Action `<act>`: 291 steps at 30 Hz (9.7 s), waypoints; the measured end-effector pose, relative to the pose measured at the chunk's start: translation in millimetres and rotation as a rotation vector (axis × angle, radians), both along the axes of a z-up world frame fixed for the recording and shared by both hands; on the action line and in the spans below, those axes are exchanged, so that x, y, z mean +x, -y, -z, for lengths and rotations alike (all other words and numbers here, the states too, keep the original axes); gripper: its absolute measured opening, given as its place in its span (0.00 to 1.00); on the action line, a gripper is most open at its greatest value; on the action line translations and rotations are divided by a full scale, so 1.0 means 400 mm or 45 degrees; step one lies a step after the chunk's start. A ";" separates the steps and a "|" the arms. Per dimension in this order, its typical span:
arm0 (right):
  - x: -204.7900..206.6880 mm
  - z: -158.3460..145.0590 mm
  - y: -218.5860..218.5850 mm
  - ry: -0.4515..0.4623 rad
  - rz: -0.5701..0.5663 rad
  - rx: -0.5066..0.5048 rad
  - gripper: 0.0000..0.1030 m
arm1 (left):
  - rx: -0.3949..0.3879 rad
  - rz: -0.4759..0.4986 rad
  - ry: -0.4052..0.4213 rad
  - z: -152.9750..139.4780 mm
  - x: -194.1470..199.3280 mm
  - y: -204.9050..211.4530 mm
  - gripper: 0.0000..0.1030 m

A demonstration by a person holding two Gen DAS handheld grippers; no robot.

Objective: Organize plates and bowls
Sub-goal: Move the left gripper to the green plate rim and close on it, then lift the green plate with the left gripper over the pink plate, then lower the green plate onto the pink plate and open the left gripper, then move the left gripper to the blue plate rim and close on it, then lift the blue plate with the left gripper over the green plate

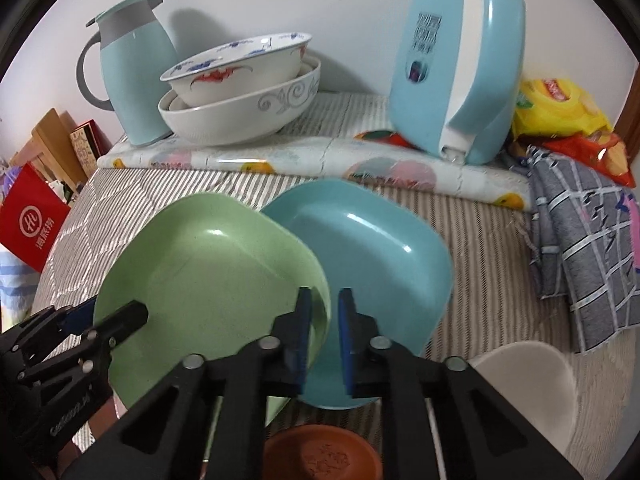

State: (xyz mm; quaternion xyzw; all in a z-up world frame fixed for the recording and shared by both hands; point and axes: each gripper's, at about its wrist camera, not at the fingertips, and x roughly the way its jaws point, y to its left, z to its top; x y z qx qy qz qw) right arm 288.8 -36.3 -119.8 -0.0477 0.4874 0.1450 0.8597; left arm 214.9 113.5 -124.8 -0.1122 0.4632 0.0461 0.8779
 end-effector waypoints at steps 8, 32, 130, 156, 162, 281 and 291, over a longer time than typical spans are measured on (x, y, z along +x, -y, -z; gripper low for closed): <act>-0.026 -0.006 -0.003 -0.006 0.031 0.007 0.08 | 0.007 0.006 0.003 -0.007 -0.007 -0.010 0.11; -0.229 -0.058 -0.046 0.014 0.047 0.053 0.09 | -0.006 -0.021 0.050 -0.039 -0.181 -0.065 0.11; -0.307 -0.170 0.158 0.223 0.131 0.031 0.51 | 0.127 0.022 0.125 -0.140 -0.147 0.059 0.51; -0.136 -0.172 0.192 0.193 0.133 0.080 0.51 | 0.140 0.035 0.072 -0.106 -0.014 0.088 0.51; -0.073 -0.138 0.198 0.142 0.143 0.083 0.50 | 0.128 0.039 0.051 -0.084 0.026 0.091 0.51; -0.282 -0.095 -0.075 0.106 -0.062 0.078 0.03 | 0.062 -0.097 0.059 -0.055 -0.294 -0.067 0.10; -0.230 -0.046 -0.106 0.040 -0.129 0.060 0.06 | 0.055 -0.120 -0.001 -0.015 -0.285 -0.068 0.11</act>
